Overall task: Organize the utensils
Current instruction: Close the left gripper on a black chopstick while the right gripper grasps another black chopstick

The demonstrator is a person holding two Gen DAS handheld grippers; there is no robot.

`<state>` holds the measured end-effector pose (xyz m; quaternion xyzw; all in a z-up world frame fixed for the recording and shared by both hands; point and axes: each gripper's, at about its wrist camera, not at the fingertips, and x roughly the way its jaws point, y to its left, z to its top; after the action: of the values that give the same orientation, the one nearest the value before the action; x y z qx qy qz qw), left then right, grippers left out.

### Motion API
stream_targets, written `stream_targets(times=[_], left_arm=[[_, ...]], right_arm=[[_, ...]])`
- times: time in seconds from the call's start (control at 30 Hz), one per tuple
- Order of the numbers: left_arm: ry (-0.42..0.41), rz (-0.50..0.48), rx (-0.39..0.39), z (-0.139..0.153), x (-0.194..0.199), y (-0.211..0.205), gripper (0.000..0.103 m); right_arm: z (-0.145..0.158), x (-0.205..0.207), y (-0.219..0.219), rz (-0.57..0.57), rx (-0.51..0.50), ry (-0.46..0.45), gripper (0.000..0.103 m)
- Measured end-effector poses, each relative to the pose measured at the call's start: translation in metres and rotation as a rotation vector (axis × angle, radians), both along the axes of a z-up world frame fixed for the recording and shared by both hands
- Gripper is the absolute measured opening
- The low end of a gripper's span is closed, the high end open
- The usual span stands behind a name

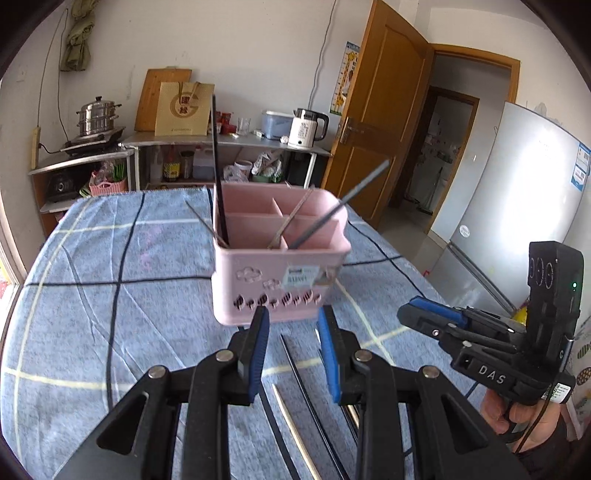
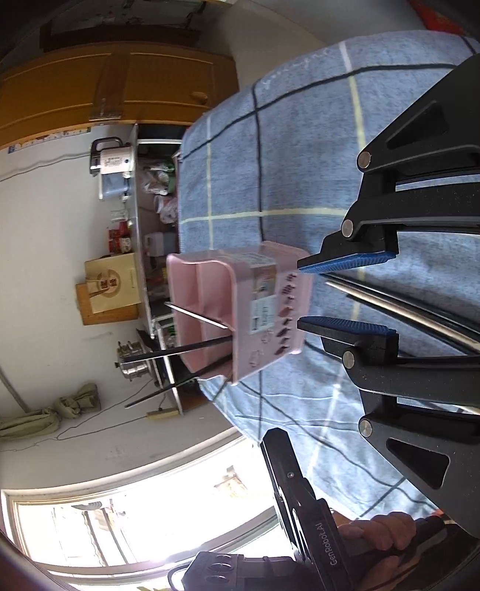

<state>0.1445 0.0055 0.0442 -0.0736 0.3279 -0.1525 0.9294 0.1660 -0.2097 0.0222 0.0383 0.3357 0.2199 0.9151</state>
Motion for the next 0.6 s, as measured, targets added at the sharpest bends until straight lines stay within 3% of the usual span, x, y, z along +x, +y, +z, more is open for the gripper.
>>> stream_targets(times=[0.23, 0.6], left_arm=[[0.152, -0.038, -0.015, -0.054, 0.005, -0.022, 0.029], [0.25, -0.028, 0.011, -0.084, 0.027, -0.029, 0.029]], right_arm=[[-0.06, -0.002, 0.009, 0.029, -0.056, 0.152, 0.023], [-0.078, 0.004, 0.014, 0.028, -0.095, 0.198, 0.021]])
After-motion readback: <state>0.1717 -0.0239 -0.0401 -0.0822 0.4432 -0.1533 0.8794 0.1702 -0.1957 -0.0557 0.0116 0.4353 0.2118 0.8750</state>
